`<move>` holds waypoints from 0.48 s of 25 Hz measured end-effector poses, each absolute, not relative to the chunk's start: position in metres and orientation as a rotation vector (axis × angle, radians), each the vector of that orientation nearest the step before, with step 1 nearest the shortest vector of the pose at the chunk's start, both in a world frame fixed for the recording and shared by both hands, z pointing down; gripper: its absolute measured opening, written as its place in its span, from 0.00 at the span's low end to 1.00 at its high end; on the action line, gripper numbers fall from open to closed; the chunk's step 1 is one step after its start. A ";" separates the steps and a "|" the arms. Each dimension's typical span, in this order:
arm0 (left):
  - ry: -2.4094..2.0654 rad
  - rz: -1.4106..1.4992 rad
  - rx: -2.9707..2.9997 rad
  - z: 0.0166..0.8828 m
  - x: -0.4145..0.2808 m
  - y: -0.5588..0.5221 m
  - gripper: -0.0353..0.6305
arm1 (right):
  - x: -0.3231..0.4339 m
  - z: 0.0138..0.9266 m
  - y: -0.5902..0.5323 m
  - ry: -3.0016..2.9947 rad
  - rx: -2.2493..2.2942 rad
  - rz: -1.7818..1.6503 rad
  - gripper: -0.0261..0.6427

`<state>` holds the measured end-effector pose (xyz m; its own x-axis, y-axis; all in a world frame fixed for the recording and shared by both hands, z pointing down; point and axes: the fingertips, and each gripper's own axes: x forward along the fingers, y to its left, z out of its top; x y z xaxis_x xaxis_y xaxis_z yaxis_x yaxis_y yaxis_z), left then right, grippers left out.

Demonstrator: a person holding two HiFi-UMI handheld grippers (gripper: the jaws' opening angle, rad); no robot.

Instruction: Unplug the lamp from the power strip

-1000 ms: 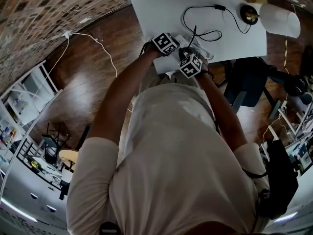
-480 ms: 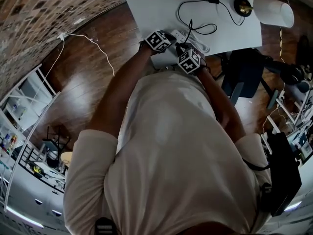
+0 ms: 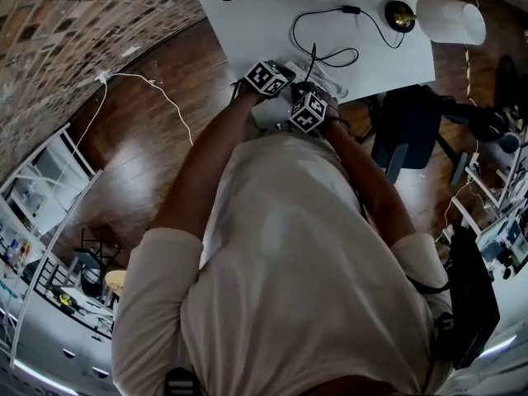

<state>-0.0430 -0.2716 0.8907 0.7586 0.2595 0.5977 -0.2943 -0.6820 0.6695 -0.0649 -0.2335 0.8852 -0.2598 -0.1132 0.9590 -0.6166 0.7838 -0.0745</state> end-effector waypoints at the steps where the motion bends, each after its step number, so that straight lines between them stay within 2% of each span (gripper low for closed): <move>1: -0.012 0.877 2.151 0.890 -0.041 -0.271 0.05 | -0.065 0.886 -0.234 -1.797 0.567 0.527 0.12; 12: -0.060 0.866 2.211 0.894 -0.034 -0.271 0.05 | -0.061 0.884 -0.236 -1.806 0.626 0.587 0.11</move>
<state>-0.0345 -0.2706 0.8938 0.7704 0.2126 0.6011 -0.2929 -0.7193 0.6299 -0.0611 -0.2359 0.8844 -0.2772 -0.1333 0.9515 -0.6675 0.7390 -0.0909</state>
